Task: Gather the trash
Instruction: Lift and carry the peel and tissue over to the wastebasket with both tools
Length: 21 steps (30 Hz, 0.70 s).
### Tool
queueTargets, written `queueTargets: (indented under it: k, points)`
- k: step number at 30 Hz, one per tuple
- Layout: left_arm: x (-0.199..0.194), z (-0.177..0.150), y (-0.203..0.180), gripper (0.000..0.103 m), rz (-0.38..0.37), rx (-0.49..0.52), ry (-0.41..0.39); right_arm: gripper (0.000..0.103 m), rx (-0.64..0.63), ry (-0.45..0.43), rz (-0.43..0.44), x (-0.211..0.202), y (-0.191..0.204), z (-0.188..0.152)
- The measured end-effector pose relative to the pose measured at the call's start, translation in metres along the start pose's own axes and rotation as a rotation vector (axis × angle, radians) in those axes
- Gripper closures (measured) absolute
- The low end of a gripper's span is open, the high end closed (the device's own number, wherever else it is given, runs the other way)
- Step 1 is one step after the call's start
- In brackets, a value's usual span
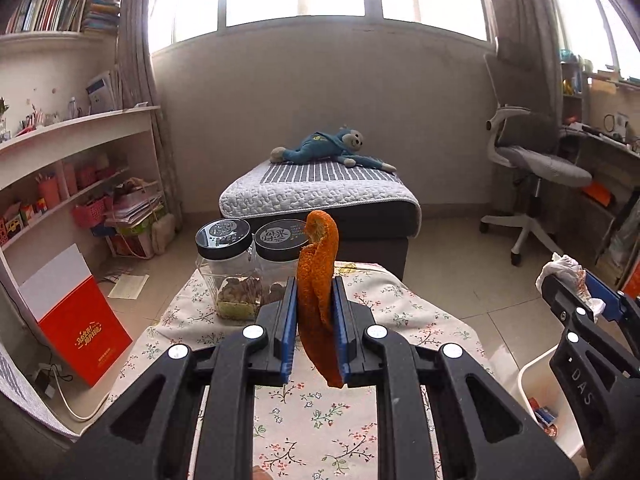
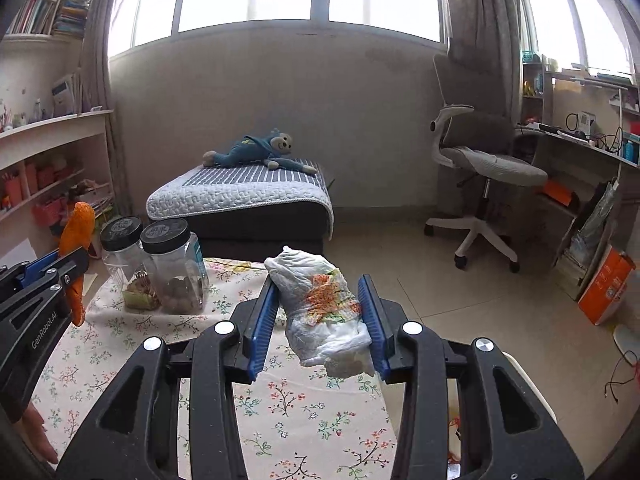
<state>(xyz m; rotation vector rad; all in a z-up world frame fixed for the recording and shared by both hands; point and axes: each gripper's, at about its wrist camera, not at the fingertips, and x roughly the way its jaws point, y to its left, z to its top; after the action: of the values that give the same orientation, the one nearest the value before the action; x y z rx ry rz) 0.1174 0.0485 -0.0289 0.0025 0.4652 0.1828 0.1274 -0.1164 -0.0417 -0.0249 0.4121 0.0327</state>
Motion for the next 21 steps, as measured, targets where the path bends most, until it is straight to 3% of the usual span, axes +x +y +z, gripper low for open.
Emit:
queueTargets:
  k: [21]
  points:
    - [-0.008, 0.002, -0.038, 0.086, -0.071, 0.018, -0.025, 0.064, 0.070, -0.029, -0.100, -0.011, -0.052, 0.003]
